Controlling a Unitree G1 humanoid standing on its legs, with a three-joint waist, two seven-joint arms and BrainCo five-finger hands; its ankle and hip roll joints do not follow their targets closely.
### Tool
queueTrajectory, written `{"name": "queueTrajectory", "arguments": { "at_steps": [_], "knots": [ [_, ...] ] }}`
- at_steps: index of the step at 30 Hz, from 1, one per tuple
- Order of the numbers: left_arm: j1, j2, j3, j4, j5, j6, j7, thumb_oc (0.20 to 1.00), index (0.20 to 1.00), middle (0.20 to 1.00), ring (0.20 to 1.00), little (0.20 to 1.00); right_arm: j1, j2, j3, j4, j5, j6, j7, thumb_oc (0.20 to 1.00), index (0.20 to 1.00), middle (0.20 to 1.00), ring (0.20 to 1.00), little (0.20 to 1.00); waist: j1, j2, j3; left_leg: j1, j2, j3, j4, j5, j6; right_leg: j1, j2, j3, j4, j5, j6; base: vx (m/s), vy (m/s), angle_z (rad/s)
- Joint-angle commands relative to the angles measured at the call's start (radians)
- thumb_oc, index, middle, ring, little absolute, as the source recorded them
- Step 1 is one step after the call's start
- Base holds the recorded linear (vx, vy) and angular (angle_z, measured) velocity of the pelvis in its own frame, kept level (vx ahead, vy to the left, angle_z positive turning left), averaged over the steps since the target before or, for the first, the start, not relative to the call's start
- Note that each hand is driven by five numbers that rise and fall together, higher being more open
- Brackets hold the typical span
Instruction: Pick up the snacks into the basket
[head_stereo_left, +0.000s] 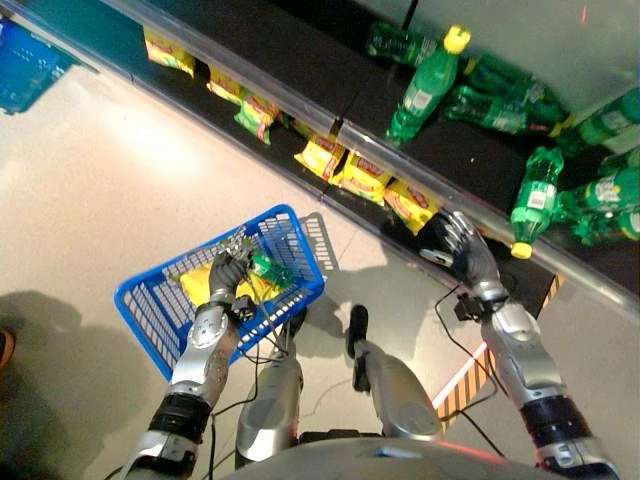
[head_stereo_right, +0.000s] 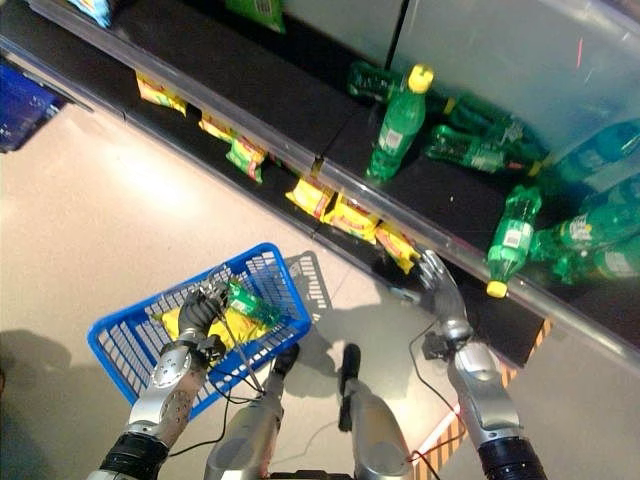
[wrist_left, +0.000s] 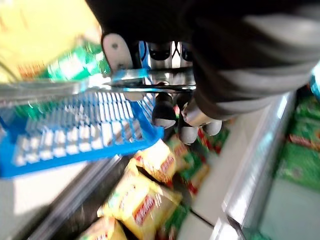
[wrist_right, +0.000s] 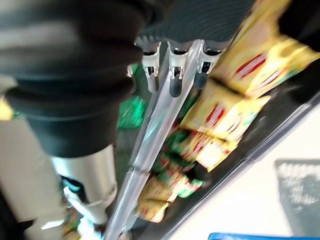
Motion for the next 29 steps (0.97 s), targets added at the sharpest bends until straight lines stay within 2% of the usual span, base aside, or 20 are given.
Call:
{"name": "queueTrajectory", "arguments": {
  "at_steps": [1, 2, 3, 4, 5, 6, 7, 8, 9, 10, 11, 14, 19, 22, 29],
  "knots": [
    [0.023, -0.046, 0.026, -0.024, 0.050, -0.101, -0.065, 0.200, 0.200, 0.200, 0.200, 0.200, 0.059, -0.050, -0.012, 0.176, -0.112, -0.029, -0.083, 1.000, 1.000, 1.000, 1.000, 1.000, -0.031, 0.021, -0.203, 0.025, -0.055, 0.046, -0.014, -0.047, 0.030, 0.004, -0.024, 0.021, -0.024, -0.042, 0.091, 0.08, -0.038, -0.31],
    [0.031, -0.063, 0.034, 0.046, 0.066, -0.094, -0.067, 0.200, 0.200, 0.200, 0.200, 0.200, 0.055, -0.031, -0.012, 0.348, -0.158, -0.005, -0.127, 1.000, 1.000, 1.000, 1.000, 1.000, -0.031, 0.027, -0.228, 0.039, -0.054, 0.050, -0.014, -0.050, 0.029, 0.026, -0.024, 0.024, -0.038, -0.038, 0.090, 0.03, -0.024, -0.27],
    [0.030, -0.063, 0.034, 0.047, 0.066, -0.095, -0.068, 0.200, 0.200, 0.200, 0.200, 0.200, 0.053, -0.031, -0.012, 0.350, -0.158, -0.007, -0.127, 1.000, 1.000, 1.000, 1.000, 1.000, -0.031, 0.027, -0.227, 0.040, -0.054, 0.050, -0.014, -0.050, 0.029, 0.028, -0.024, 0.024, -0.039, -0.037, 0.090, 0.08, -0.050, -0.18],
    [0.037, -0.065, 0.018, 0.128, 0.127, -0.090, -0.059, 0.200, 0.200, 0.200, 0.200, 0.200, 0.043, 0.002, -0.019, 0.522, -0.124, 0.007, -0.144, 1.000, 1.000, 1.000, 1.000, 1.000, -0.035, 0.033, -0.248, 0.054, -0.052, 0.053, -0.012, -0.056, 0.029, 0.045, -0.022, 0.029, -0.047, -0.036, 0.089, 0.05, -0.024, 0.04],
    [0.035, -0.065, 0.019, 0.129, 0.128, -0.092, -0.059, 0.200, 0.200, 0.200, 0.200, 0.200, 0.041, 0.002, -0.018, 0.526, -0.123, 0.005, -0.144, 1.000, 1.000, 1.000, 1.000, 1.000, -0.035, 0.033, -0.247, 0.055, -0.052, 0.054, -0.013, -0.057, 0.029, 0.046, -0.022, 0.029, -0.048, -0.036, 0.089, 0.10, -0.046, 0.07],
    [0.007, -0.085, 0.007, 0.323, 0.158, -0.066, -0.053, 0.200, 0.200, 0.200, 0.200, 0.200, 0.007, 0.043, -0.039, 0.732, -0.084, 0.024, -0.171, 1.000, 1.000, 1.000, 1.000, 1.000, -0.041, 0.041, -0.264, 0.075, -0.047, 0.065, -0.011, -0.066, 0.030, 0.066, -0.018, 0.040, -0.053, -0.038, 0.087, 0.05, -0.020, -0.05],
    [0.005, -0.086, 0.007, 0.324, 0.157, -0.066, -0.053, 0.200, 0.200, 0.200, 0.200, 0.200, 0.005, 0.043, -0.039, 0.734, -0.084, 0.024, -0.171, 1.000, 1.000, 1.000, 1.000, 1.000, -0.041, 0.041, -0.264, 0.071, -0.048, 0.064, -0.012, -0.063, 0.030, 0.063, -0.019, 0.040, -0.054, -0.036, 0.088, 0.10, -0.039, -0.16],
    [-0.018, -0.089, 0.002, 0.459, 0.196, -0.060, -0.045, 0.200, 0.200, 0.200, 0.200, 0.200, -0.017, 0.056, -0.037, 0.855, -0.094, 0.051, -0.178, 1.000, 1.000, 1.000, 1.000, 1.000, -0.044, 0.048, -0.285, 0.082, -0.044, 0.071, -0.012, -0.068, 0.029, 0.077, -0.018, 0.046, -0.062, -0.038, 0.086, 0.05, -0.018, -0.20],
    [-0.021, -0.089, 0.003, 0.462, 0.196, -0.062, -0.045, 0.200, 0.200, 0.200, 0.200, 0.200, -0.019, 0.056, -0.037, 0.856, -0.094, 0.050, -0.178, 1.000, 1.000, 1.000, 1.000, 1.000, -0.044, 0.048, -0.283, 0.083, -0.044, 0.071, -0.012, -0.068, 0.029, 0.078, -0.017, 0.046, -0.063, -0.038, 0.086, 0.11, -0.036, -0.16],
    [-0.028, -0.096, -0.003, 0.563, 0.219, -0.050, -0.048, 0.200, 0.200, 0.200, 0.200, 0.200, -0.024, 0.054, -0.044, 0.915, -0.106, 0.065, -0.187, 1.000, 1.000, 1.000, 1.000, 1.000, -0.049, 0.053, -0.301, 0.095, -0.039, 0.078, -0.015, -0.072, 0.028, 0.091, -0.016, 0.048, -0.069, -0.040, 0.083, 0.06, -0.017, -0.10],
    [-0.029, -0.096, -0.003, 0.563, 0.219, -0.051, -0.049, 0.200, 0.200, 0.200, 0.200, 0.200, -0.024, 0.054, -0.044, 0.915, -0.106, 0.065, -0.187, 1.000, 1.000, 1.000, 1.000, 1.000, -0.049, 0.053, -0.301, 0.095, -0.039, 0.078, -0.015, -0.073, 0.028, 0.091, -0.016, 0.048, -0.069, -0.039, 0.083, 0.08, -0.029, -0.14],
    [-0.020, -0.105, 0.002, 0.711, 0.286, -0.029, -0.063, 0.200, 0.200, 0.200, 0.200, 0.200, -0.025, 0.048, -0.045, 1.002, -0.131, 0.094, -0.185, 1.000, 1.000, 1.000, 1.000, 1.000, -0.053, 0.053, -0.326, 0.110, -0.036, 0.087, -0.018, -0.080, 0.030, 0.108, -0.014, 0.056, -0.077, -0.038, 0.081, 0.07, -0.038, -0.11],
    [-0.008, -0.099, 0.029, 0.842, 0.351, -0.001, -0.071, 0.200, 0.200, 0.200, 0.200, 0.200, -0.029, 0.050, -0.065, 1.036, -0.114, 0.103, -0.182, 1.000, 1.000, 1.000, 1.000, 1.000, -0.053, 0.051, -0.347, 0.126, -0.033, 0.099, -0.021, -0.088, 0.034, 0.124, -0.009, 0.064, -0.085, -0.039, 0.079, 0.05, -0.020, -0.05],
    [0.000, -0.097, 0.039, 0.886, 0.376, 0.010, -0.066, 0.200, 0.200, 0.200, 0.200, 0.200, -0.035, 0.051, -0.067, 1.046, -0.114, 0.107, -0.180, 1.000, 1.000, 1.000, 1.000, 1.000, -0.053, 0.050, -0.363, 0.132, -0.031, 0.108, -0.021, -0.095, 0.037, 0.131, -0.009, 0.067, -0.085, -0.043, 0.080, 0.06, -0.006, -0.04],
    [0.009, -0.106, 0.008, 0.858, 0.390, -0.004, -0.086, 0.200, 0.200, 0.200, 0.200, 0.200, -0.039, 0.049, -0.069, 1.042, -0.099, 0.104, -0.181, 1.000, 1.000, 1.000, 1.000, 1.000, -0.064, 0.054, -0.380, 0.143, -0.026, 0.122, -0.021, -0.105, 0.039, 0.141, -0.008, 0.078, -0.085, -0.048, 0.080, 0.02, -0.004, -0.06]
  ]
}}
